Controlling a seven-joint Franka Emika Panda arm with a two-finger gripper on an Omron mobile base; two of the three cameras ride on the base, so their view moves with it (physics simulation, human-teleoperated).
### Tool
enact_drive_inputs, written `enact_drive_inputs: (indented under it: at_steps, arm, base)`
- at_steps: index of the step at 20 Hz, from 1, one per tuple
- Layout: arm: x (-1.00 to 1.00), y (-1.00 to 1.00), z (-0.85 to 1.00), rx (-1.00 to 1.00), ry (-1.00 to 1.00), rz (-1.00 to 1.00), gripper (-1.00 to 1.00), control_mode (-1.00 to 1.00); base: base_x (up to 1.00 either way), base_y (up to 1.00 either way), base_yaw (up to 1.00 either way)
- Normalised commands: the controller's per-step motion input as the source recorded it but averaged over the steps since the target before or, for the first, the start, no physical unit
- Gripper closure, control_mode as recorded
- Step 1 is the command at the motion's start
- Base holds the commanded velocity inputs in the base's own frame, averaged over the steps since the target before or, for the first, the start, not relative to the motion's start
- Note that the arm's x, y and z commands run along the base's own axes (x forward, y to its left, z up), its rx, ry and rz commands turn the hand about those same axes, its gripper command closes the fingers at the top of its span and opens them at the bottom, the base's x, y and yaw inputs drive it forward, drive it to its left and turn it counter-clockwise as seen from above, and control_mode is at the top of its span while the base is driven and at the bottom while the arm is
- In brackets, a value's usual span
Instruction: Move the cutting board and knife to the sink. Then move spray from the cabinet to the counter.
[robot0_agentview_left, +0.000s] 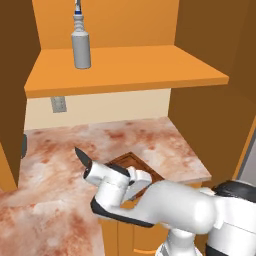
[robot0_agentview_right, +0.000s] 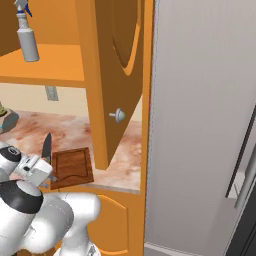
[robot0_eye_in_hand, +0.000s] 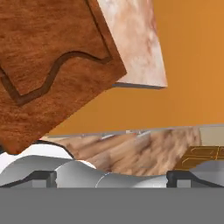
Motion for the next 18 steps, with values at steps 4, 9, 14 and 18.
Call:
enact_drive_inputs:
  at_steps: [4,9,14,18]
  arm:
    - [0.11,0.46,-0.26,-0.38,0.14,0.37,-1.00,-1.00]
    - [0.40,0.03,-0.28,-0.16,0.22,0.28,-1.00,-1.00]
    - [0.17,0.20,-0.41,-0.03,0.19,0.24,-1.00,-1.00]
    - [0.36,0.10,-0.31,0.00,0.02,0.13,-1.00,-1.00]
  base:
    - [0.00,0.00,0.00]
    - [0.00,0.00,0.00]
    - [0.00,0.00,0.00]
    - [0.00,0.00,0.00]
